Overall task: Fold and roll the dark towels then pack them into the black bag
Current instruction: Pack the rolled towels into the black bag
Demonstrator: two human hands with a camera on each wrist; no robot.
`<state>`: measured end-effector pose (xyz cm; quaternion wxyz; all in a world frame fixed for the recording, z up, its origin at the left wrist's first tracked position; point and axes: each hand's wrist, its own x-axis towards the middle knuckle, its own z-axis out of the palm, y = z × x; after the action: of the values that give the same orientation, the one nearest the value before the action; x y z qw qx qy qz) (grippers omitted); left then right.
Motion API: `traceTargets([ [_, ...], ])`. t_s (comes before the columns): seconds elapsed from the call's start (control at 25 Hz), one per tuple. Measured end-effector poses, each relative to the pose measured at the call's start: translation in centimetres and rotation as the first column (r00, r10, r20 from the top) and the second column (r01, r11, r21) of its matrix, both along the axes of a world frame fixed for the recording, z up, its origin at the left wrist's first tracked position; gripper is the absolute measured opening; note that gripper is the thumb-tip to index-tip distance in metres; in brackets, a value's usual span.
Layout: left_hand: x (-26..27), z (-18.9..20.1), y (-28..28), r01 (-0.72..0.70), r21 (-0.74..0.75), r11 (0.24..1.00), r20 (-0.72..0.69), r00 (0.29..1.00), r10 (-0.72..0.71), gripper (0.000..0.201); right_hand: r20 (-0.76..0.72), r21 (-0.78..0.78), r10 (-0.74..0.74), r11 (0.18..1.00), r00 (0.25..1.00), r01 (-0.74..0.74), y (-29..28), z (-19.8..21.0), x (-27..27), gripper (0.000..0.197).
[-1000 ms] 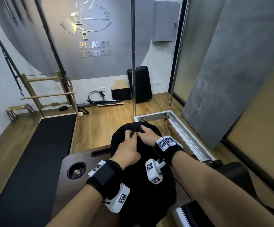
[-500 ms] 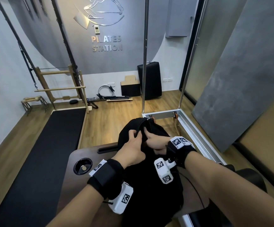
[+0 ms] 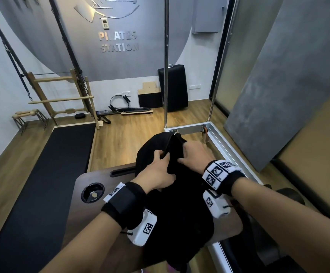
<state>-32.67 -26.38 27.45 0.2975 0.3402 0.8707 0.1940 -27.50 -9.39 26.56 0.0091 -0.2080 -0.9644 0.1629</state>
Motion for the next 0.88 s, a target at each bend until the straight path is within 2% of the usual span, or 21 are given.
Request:
traceTargets([
  [0.04,0.0,-0.3,0.1,0.012,-0.013,1.000,-0.013,1.000,-0.012,0.080,0.122,0.057,-0.016,0.998,0.992,0.009,0.4,0.1,1.3,0.042],
  [0.12,0.1,-1.2,0.3,0.038,-0.051,0.998,-0.057,0.998,-0.041,0.081,0.386,0.072,-0.024,0.997,0.922,-0.004,0.1,-0.2,3.5,0.045],
  [0.2,0.4,-2.6,0.5,0.073,-0.097,0.993,-0.171,0.981,-0.089,0.084,0.440,0.008,-0.052,0.999,0.896,0.054,0.2,-0.5,4.5,0.034],
  [0.24,0.6,-3.3,0.6,0.079,-0.114,0.990,-0.241,0.965,-0.104,0.085,0.388,-0.094,-0.061,0.990,0.920,0.105,0.3,-0.4,4.7,0.027],
  [0.32,1.3,-4.5,0.7,0.077,-0.142,0.987,-0.356,0.926,-0.123,0.085,0.193,-0.355,-0.100,0.920,0.976,0.164,0.6,0.0,4.6,0.019],
  [0.4,1.9,-5.1,1.1,0.079,-0.181,0.980,-0.435,0.888,-0.152,0.087,0.000,-0.494,-0.141,0.861,0.990,0.123,-0.2,0.6,4.4,0.020],
  [0.44,2.2,-5.2,1.2,0.092,-0.197,0.976,-0.444,0.879,-0.172,0.087,-0.030,-0.530,-0.123,0.843,0.992,0.089,-1.1,0.4,4.3,0.017],
  [0.52,2.0,-4.7,1.1,0.169,-0.225,0.960,-0.391,0.886,-0.248,0.085,-0.006,-0.613,-0.054,0.789,0.999,0.039,-2.7,-0.5,4.6,0.013],
  [0.64,-0.2,-2.9,0.1,0.316,-0.233,0.920,-0.156,0.921,-0.356,0.083,0.086,-0.772,-0.043,0.628,0.995,0.094,-2.5,-1.0,5.3,0.021],
  [0.72,-1.9,-1.3,-0.3,0.345,-0.155,0.926,0.053,0.939,-0.341,0.088,0.121,-0.771,-0.029,0.627,0.992,0.113,-1.4,-0.5,5.4,0.020],
  [0.76,-2.8,-0.7,-0.2,0.330,-0.077,0.941,0.121,0.940,-0.320,0.081,0.126,-0.750,-0.025,0.652,0.992,0.112,-0.8,0.0,5.1,0.017],
  [0.8,-3.6,-0.2,0.1,0.290,0.023,0.957,0.136,0.947,-0.291,0.065,0.113,-0.734,-0.029,0.672,0.993,0.103,-0.3,0.5,4.7,0.013],
  [0.88,-5.1,0.6,1.4,0.124,0.240,0.963,0.060,0.988,-0.142,0.027,0.041,-0.734,-0.072,0.675,0.997,0.079,0.8,1.6,3.1,0.010],
])
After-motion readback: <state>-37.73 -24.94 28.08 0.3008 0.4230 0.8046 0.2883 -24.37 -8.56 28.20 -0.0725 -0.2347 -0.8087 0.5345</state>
